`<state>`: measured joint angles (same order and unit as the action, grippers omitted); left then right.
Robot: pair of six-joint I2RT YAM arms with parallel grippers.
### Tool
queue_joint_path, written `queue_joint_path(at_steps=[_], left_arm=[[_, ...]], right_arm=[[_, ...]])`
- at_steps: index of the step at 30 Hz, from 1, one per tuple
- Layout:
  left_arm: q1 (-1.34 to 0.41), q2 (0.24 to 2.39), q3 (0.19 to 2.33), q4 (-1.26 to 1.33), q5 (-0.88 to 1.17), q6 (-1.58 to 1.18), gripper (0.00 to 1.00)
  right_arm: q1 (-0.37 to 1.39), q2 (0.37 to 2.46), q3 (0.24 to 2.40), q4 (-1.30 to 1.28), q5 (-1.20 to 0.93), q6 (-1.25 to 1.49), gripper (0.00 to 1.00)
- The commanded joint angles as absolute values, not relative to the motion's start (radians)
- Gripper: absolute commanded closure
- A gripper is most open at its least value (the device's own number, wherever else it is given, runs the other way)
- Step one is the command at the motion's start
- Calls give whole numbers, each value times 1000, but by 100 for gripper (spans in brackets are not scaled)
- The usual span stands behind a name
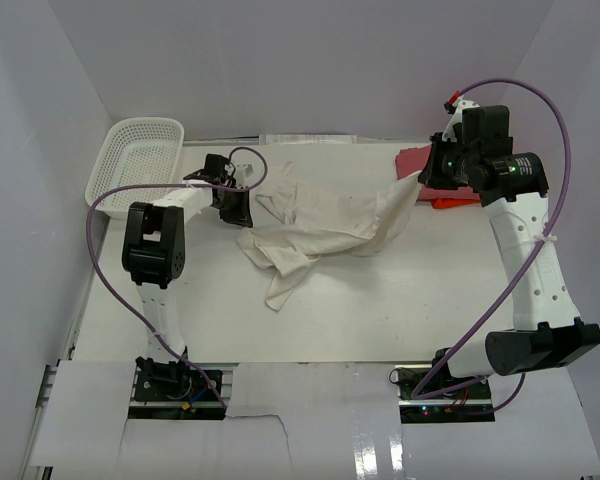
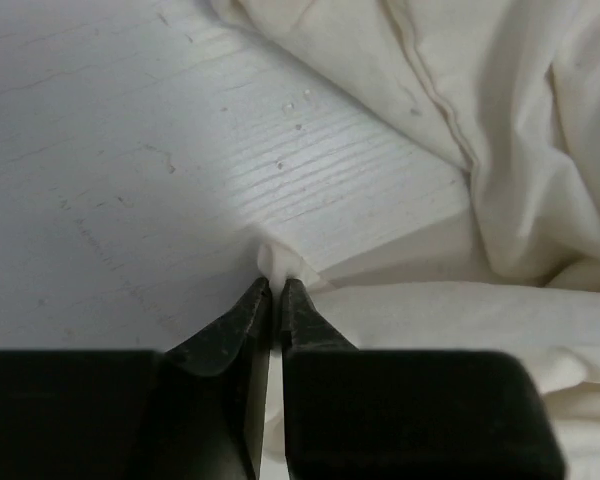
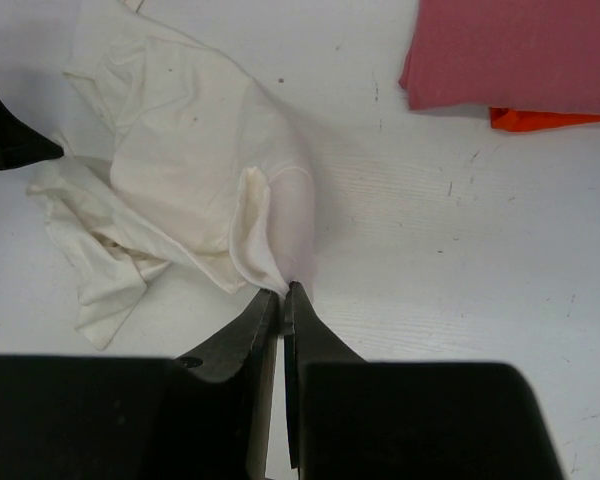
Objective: Fold and stack the t-shirts
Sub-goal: Flatten out the tshirt
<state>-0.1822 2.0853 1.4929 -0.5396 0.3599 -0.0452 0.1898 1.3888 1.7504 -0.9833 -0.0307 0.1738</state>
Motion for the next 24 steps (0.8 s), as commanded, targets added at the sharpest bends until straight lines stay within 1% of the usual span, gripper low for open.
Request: queue_joint_path(at_steps=[1,2,3,4,9,13,15,16,17,20,21,22,23,24], left_arm=[[-181,2123,1523,-623,393,-44,84],[-179,2131,1526,-632,400,-51,88],[-181,2131,1531,-646,400,-57,98],[-181,2129,1532,-652,402,-63,100],[-179,2074,1555,-655,400,-116,100],[-179,2029,1664,-647,365,-179,100],[-179,2042,1780,-655,342,-210,100],[-179,2051,1831,-664,348,-219,100],[-179,2055,1930,-670,357,-230,100],[-181,2010,2012,-667,387,-255,100],[-183,1978,1996,-643,385,-256,100],[-181,1885,1962,-617,388,-253,100],[-183,1825,1853,-547,384,-253,100],[-181,1759,1789,-510,370,-252,100]], right_arm=[[183,1368,1755,-931,-43,161,92],[183,1370,1755,-933,-41,161,92],[183,1371,1756,-933,-38,161,92],[183,1370,1756,-933,-38,161,92],[178,1388,1763,-925,-66,164,92],[178,1437,1772,-894,-101,167,92],[179,1506,1808,-888,-147,169,92],[179,1529,1869,-891,-172,167,92],[179,1564,1900,-897,-190,167,92],[179,1554,1979,-908,-232,167,92],[179,1534,1976,-908,-230,164,92],[179,1511,1965,-905,-227,158,92],[179,1452,1912,-899,-215,150,92],[179,1416,1875,-879,-209,150,92]])
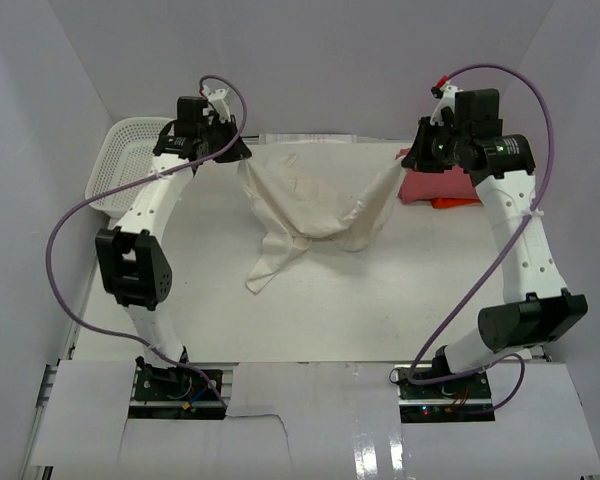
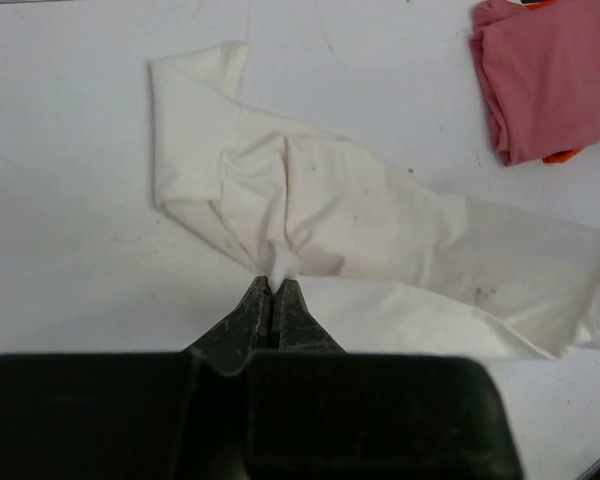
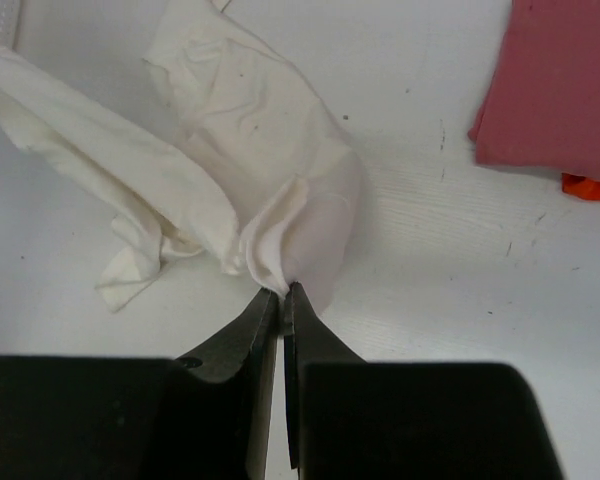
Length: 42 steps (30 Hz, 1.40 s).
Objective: Fold and stack the t-shirts
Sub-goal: Flatten out the tshirt
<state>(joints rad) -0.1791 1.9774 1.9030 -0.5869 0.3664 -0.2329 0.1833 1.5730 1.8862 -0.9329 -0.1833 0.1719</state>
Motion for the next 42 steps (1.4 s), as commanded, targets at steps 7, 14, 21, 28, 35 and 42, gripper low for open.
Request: queue_joint_path(at_steps=[7,14,21,28,35,42], left_arm=[[-140,1307,1374,-477,109,-264,100],[-123,1089,1399,-408,31,-273,100],[-121,899,1276,-265,66,-318,100],[-121,1078,1575,-382,49,-298,100],[-121,1086,1689,-332,89,-350,100],[-123,719,1431,-230,-13,-362,100]], right_arm=[[170,1198,1644,-864,-5,176,92],[161,1200,1770,-868,-52,190,92],[161,907,1511,-576,-151,160,92],[161,1145,2004,-692,-167,89,92],[161,1062,2064,-525,-397,83,92],[161,683,1776,-288,-387,63,92]])
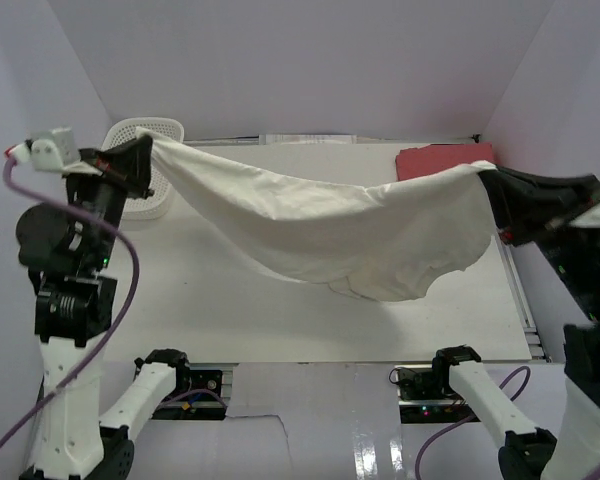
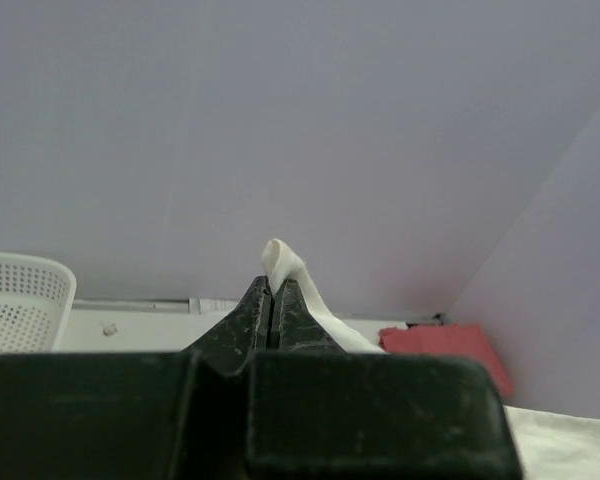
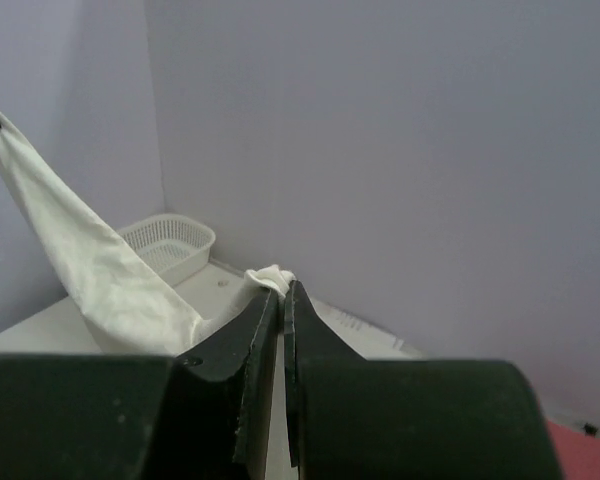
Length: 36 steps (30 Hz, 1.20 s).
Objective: Fold and stack the t-shirts
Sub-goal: Flatten out the tshirt
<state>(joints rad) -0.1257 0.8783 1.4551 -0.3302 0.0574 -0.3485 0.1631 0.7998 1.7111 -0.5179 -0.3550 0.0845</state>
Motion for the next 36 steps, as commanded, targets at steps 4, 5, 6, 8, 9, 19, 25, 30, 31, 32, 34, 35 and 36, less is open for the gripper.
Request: queue_joint_path(at_steps=[4,5,6,8,9,19,25,30,31,32,34,35,36], left_arm=[[-123,615,1384,-271,-49,-397,100],[-121,594,1372,-262,-49,-399,100],[-123,574,1362,-252,-55,-394,100],[-121,549,1377,-241,-67,-390,100],[-123,552,1397,-268,-78,-391,100],[-123,627,1307,-319,-92,-402,100],[-123,718,1096,-218,-11,-451,100],[-123,839,936,-88,-43,-479,100],[-121,904,904,-57,-57,-479,100],[-123,946,900,-16,-83,-479,100],[-123,1085,913,30,-109,-477,100],[-123,1133,954,40,-123,-486,100],[-121,1178,981,76,-126,-485,100]], right_arm=[[161,652,1923,-311,-399,60,92],[161,647,1952,-299,-399,61,92],[160,650,1983,-295,-400,63,92],[160,664,2090,-295,-393,64,92],[160,681,2126,-299,-396,63,92],[160,761,2021,-332,-316,87,92],[160,707,1541,-256,-310,193,92],[160,713,1124,-163,-253,218,92],[161,728,1096,-137,-255,221,92],[160,774,1076,-94,-264,221,92],[160,837,1069,-55,-276,225,92],[160,921,1092,-51,-279,215,92],[160,964,1124,-45,-281,207,92]])
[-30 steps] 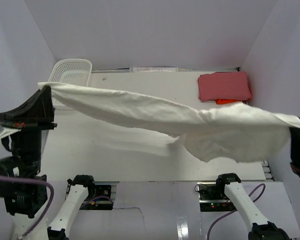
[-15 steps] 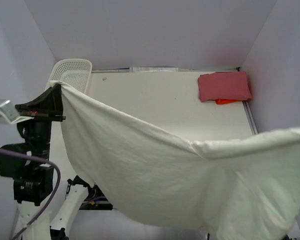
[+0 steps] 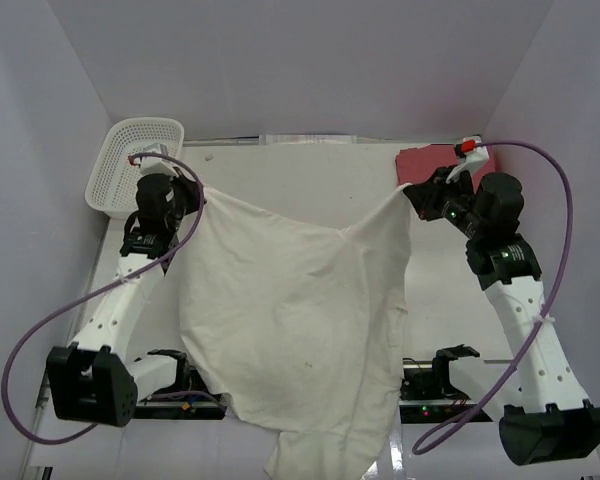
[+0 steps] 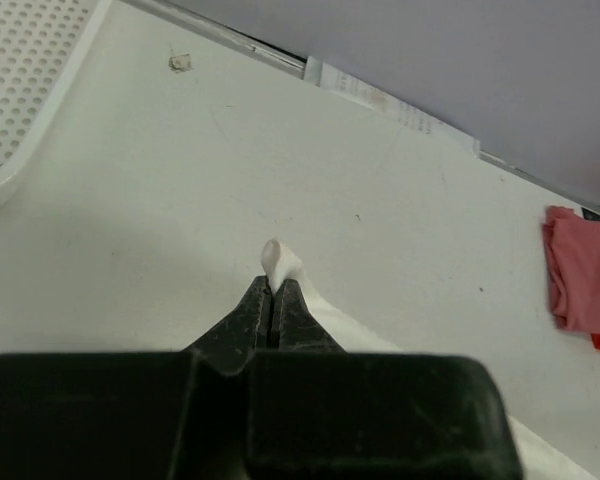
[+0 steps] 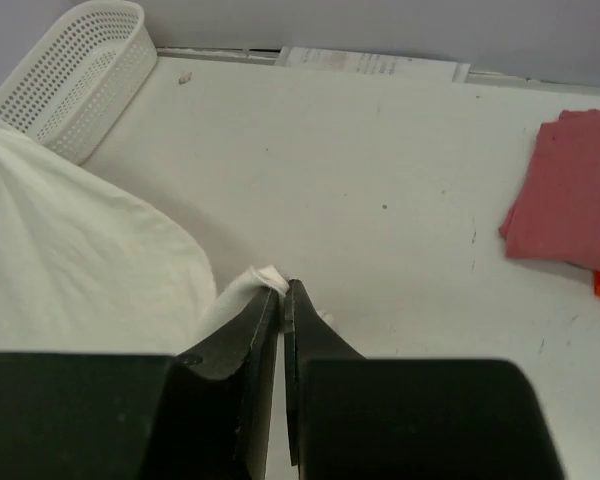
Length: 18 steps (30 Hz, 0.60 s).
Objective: Fold and stack the t-shirts
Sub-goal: Flatten out the tshirt
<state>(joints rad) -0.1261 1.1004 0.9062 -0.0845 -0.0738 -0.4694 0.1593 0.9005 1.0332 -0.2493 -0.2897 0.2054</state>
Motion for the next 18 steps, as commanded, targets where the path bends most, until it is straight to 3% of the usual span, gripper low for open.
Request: queue_joint_path(at_steps=[1,3,4,7,8,11,12,13,14,15,16,18], left_arm=[[-121,1274,1015,84,-126,-492,100],[-114,1377,1177,81,-76,-506,100],[-112,1499,1251,65,-57,-514,100],[-89,1723,1669,-130,20,-508,100],[-75,1881,1912,-246,61,-506,100],[-20,2070,2205,-353,193,-538,100],[-5,2062,2262,-339,202,-544,100],[-3,2030,2237,-298,209,-537,100],[-3,1902,2168,-158,209,-522,100],[-3,1811,1928,-62,216,-517,100],[-3,1714,1787,43,209,-509,100],[-2,1436,1424,233,146,-525,100]], right_arm=[[158,1018,1223,-46,-297,199,92],[155,1173,1361,-66,-337,183,92],[150,1290,1546,-93,-351,180,92],[138,1460,1823,-220,-379,173,92],[134,1611,2088,-291,-402,173,92],[68,1915,2696,-511,-513,224,92],[51,1933,2732,-502,-570,268,92],[26,1868,2694,-420,-603,268,92],[25,1791,2443,-349,-636,252,92],[32,1698,2233,-216,-702,268,92],[31,1482,2015,121,-709,296,92],[29,1341,1695,199,-661,273,92]])
